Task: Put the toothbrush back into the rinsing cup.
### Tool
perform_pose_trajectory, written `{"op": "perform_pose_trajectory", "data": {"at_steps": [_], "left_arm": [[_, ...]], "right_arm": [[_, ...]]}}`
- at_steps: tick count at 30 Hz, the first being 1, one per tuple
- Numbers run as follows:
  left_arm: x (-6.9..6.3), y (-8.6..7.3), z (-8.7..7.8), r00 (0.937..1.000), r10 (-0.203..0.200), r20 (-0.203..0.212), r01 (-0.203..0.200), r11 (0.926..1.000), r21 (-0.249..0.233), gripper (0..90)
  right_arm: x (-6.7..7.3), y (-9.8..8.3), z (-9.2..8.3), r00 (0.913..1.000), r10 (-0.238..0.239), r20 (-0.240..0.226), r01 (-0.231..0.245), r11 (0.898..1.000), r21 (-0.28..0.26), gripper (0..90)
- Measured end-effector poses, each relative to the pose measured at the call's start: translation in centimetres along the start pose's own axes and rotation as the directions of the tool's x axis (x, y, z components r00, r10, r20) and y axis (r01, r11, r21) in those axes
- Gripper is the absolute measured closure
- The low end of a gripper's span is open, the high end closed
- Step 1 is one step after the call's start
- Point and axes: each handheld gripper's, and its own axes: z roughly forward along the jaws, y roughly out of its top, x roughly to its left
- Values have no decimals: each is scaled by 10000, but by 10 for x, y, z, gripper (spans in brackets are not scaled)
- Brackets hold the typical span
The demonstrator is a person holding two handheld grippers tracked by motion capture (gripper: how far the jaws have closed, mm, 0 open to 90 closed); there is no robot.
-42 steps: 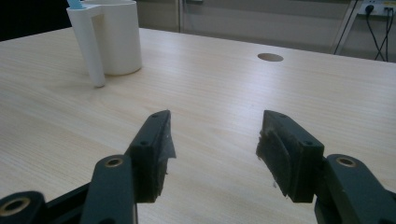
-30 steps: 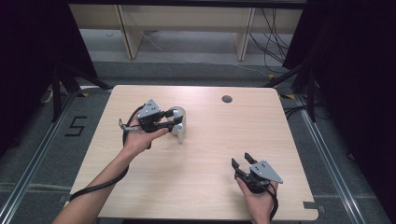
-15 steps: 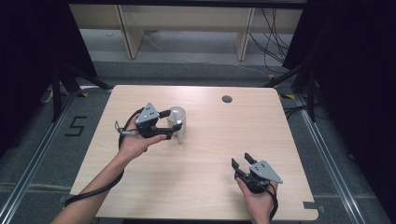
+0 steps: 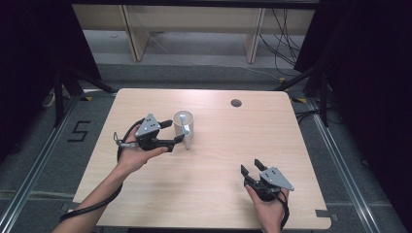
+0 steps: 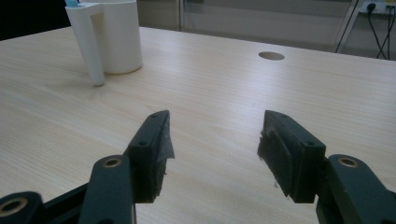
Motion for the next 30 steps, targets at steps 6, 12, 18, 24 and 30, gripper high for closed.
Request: {"op": "perform_pose_trajectory", "data": {"at_steps": [6,12,18,24,30], "left_arm": [[1,-7,-9,9999,-57,-108,57,10000,-33,278],[3,-15,-23,9995,-154,-288,152,9999,-70,278],[3,-31,-35,9982,-302,-526,299,9995,-57,281],[1,-51,-49,9954,-387,-880,378,9992,-115,284],[-1,-79,-66,9902,-638,-1240,632,9980,-91,296]], "right_arm": [[0,0,-1,10000,-43,2,43,10000,68,432],[-1,1,-3,9998,-121,177,118,9998,162,430],[0,0,-1,10000,-54,37,54,9999,103,429],[0,0,-1,9999,-131,94,131,9999,24,428],[0,-1,-1,10000,-3,48,3,10000,27,427]]}}
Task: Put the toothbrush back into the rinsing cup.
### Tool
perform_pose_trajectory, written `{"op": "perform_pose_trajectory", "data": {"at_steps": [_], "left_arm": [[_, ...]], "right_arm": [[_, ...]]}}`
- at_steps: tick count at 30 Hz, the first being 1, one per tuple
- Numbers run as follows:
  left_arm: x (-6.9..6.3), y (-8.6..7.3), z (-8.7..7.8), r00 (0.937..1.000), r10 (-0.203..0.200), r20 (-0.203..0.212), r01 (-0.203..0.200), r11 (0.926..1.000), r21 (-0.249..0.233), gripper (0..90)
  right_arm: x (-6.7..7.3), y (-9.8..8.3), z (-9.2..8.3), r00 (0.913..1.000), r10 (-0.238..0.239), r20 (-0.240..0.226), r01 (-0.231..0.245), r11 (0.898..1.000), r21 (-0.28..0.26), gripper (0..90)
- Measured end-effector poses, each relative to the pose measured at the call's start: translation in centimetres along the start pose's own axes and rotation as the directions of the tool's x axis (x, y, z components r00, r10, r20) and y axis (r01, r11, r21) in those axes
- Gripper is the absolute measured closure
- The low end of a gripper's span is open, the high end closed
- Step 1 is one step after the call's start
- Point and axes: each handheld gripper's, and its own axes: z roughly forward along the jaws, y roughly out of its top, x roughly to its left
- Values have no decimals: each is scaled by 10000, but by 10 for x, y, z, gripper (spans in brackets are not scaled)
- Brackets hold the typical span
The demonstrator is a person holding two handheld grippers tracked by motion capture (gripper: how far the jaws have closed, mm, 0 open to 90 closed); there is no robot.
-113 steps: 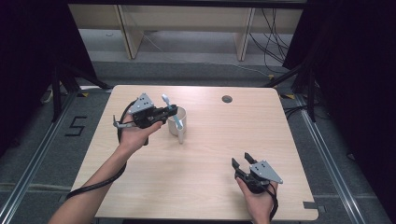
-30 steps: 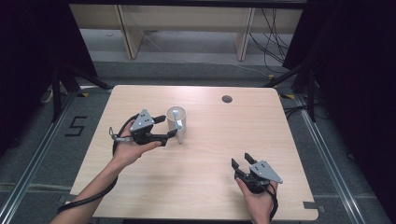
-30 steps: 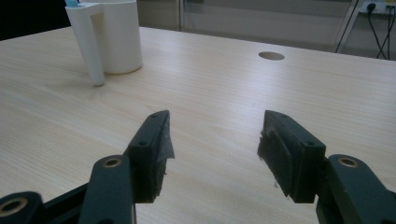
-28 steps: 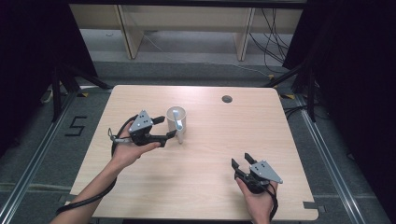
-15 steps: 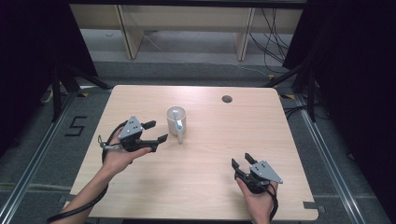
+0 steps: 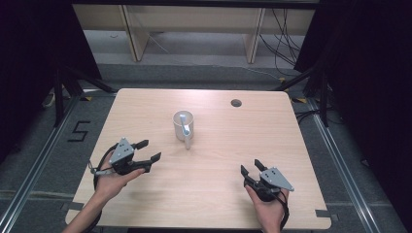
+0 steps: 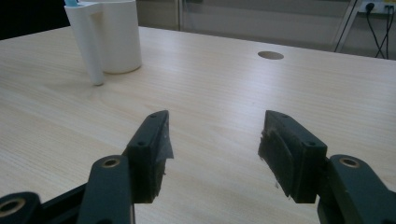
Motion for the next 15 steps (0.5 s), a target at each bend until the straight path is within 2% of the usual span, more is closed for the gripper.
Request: {"op": "perform_pose_trajectory", "data": {"at_steps": [1,4,7,10,11,12,13,15], "left_arm": [[0,-4,-2,10000,-48,-49,48,10000,-19,297],[1,-21,-12,9991,-384,-171,379,9989,-262,299],[0,-36,-18,9983,-558,-183,543,9961,-701,299],[0,-43,-25,9958,-788,-458,748,9937,-833,296],[1,-45,-26,9947,-882,-533,823,9911,-1041,290],[1,-45,-28,9939,-866,-680,800,9923,-945,283],[1,-46,-28,9935,-931,-648,851,9895,-1170,279],[2,-47,-31,9919,-959,-828,868,9904,-1079,276]], "right_arm": [[-1,0,0,9999,-105,69,105,9999,2,427],[-1,0,0,9999,41,-124,-41,10000,50,426],[-1,-1,0,9999,45,-112,-44,10000,54,425],[0,-1,-1,10000,-11,-78,11,10000,32,427],[0,0,-1,9998,-174,113,175,9998,-30,427],[0,0,-1,9998,-189,-67,188,9997,-181,426],[1,0,0,9999,-113,-58,112,9997,-231,423],[2,1,-2,10000,-62,-59,62,10000,-53,419]]}}
